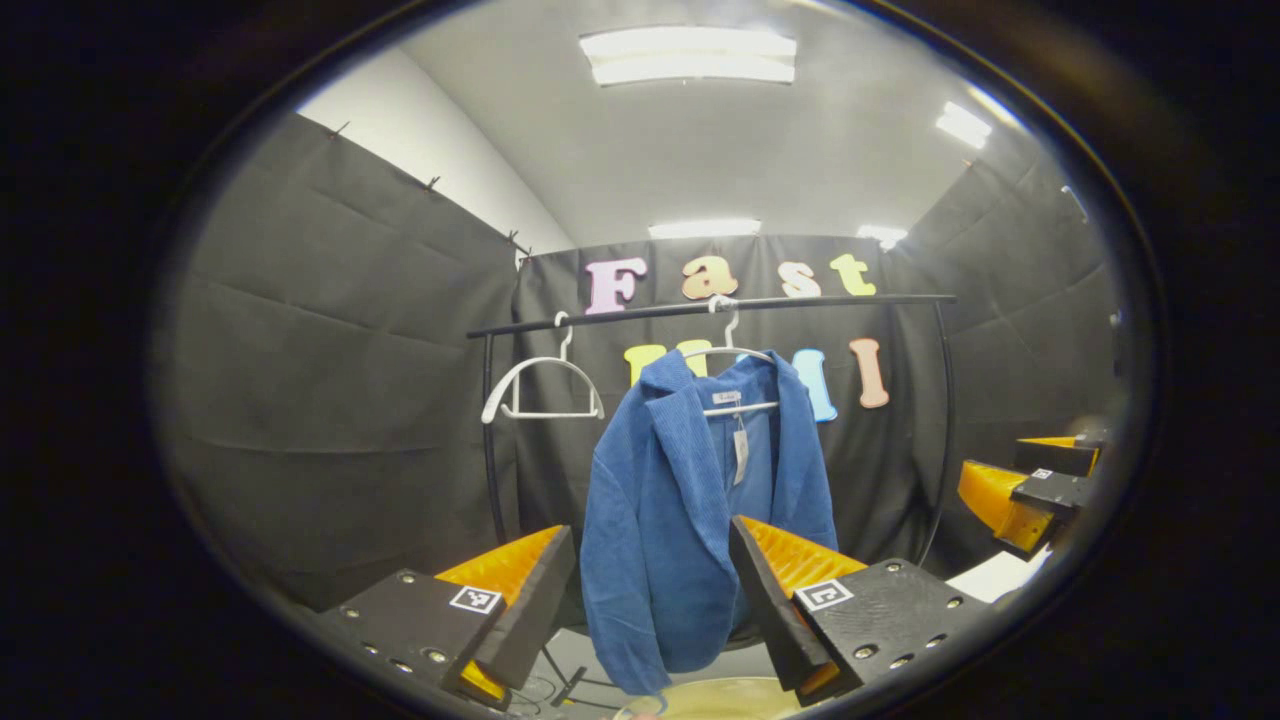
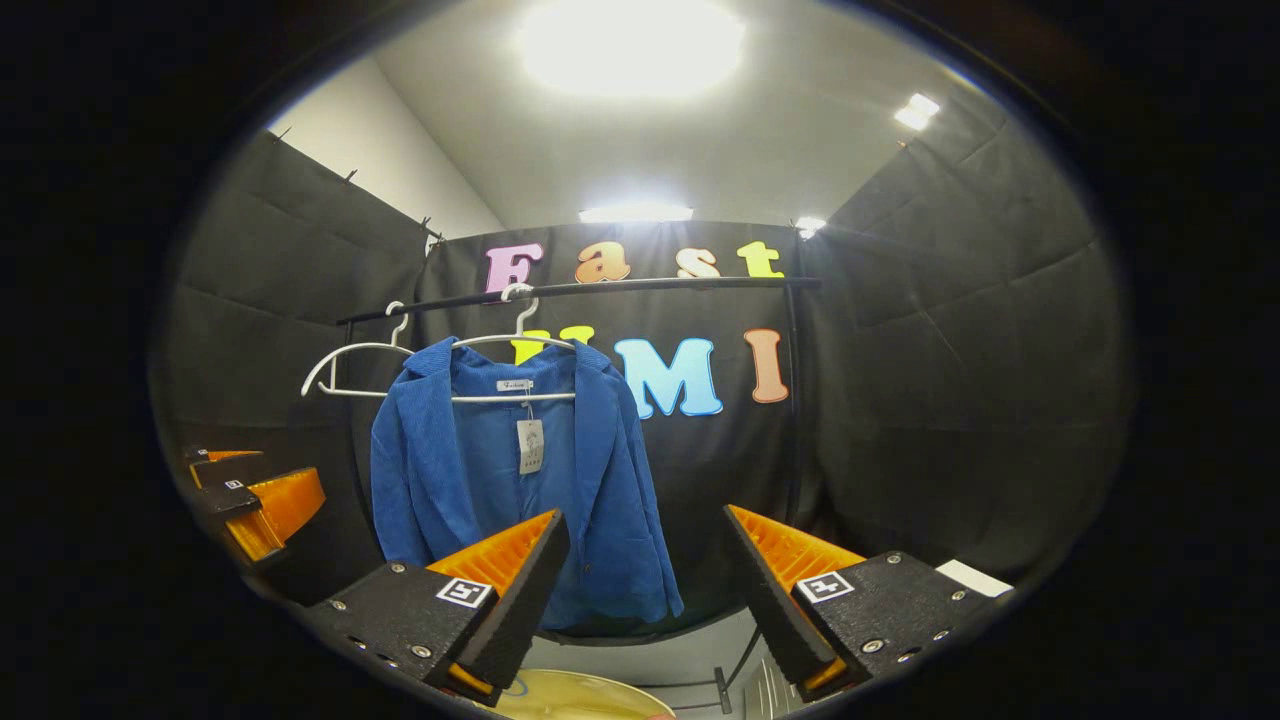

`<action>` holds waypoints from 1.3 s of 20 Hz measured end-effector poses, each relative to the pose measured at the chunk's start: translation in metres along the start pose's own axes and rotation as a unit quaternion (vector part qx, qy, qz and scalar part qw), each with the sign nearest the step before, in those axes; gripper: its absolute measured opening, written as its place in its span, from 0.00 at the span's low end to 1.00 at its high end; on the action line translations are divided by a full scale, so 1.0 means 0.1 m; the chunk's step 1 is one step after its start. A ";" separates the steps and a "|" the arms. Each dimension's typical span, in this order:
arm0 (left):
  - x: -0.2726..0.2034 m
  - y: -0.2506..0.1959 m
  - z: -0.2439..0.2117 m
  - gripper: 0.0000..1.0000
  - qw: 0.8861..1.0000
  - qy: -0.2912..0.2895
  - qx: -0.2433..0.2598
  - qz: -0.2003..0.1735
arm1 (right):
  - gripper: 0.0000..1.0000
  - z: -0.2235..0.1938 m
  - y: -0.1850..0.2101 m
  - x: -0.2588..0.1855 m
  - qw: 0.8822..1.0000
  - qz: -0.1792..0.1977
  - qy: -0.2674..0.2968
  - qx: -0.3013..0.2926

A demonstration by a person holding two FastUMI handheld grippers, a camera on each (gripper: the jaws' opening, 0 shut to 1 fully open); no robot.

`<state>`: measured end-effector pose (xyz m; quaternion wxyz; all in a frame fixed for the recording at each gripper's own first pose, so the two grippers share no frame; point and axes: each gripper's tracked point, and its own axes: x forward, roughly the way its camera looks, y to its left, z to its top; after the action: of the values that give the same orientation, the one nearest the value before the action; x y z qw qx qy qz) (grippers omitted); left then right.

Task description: Grasp the clothes on the hanger with both hands and then place them into the laundry hamper below.

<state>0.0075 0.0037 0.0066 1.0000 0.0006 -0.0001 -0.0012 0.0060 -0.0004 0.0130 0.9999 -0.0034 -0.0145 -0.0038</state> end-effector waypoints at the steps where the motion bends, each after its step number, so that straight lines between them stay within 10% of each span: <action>1: 0.01 -0.02 0.04 0.90 1.000 -0.002 0.000 0.000 | 0.92 0.02 0.00 0.05 1.000 0.002 0.000 -0.001; 26: 1.57 -0.33 0.40 0.96 0.996 -0.036 0.010 0.075 | 0.95 0.46 0.22 1.96 0.990 0.119 -0.025 0.067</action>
<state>0.1644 -0.0299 0.0471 0.9966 0.0103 -0.0364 0.0738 0.2004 0.0200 0.0646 0.9905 0.0623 -0.0391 0.1161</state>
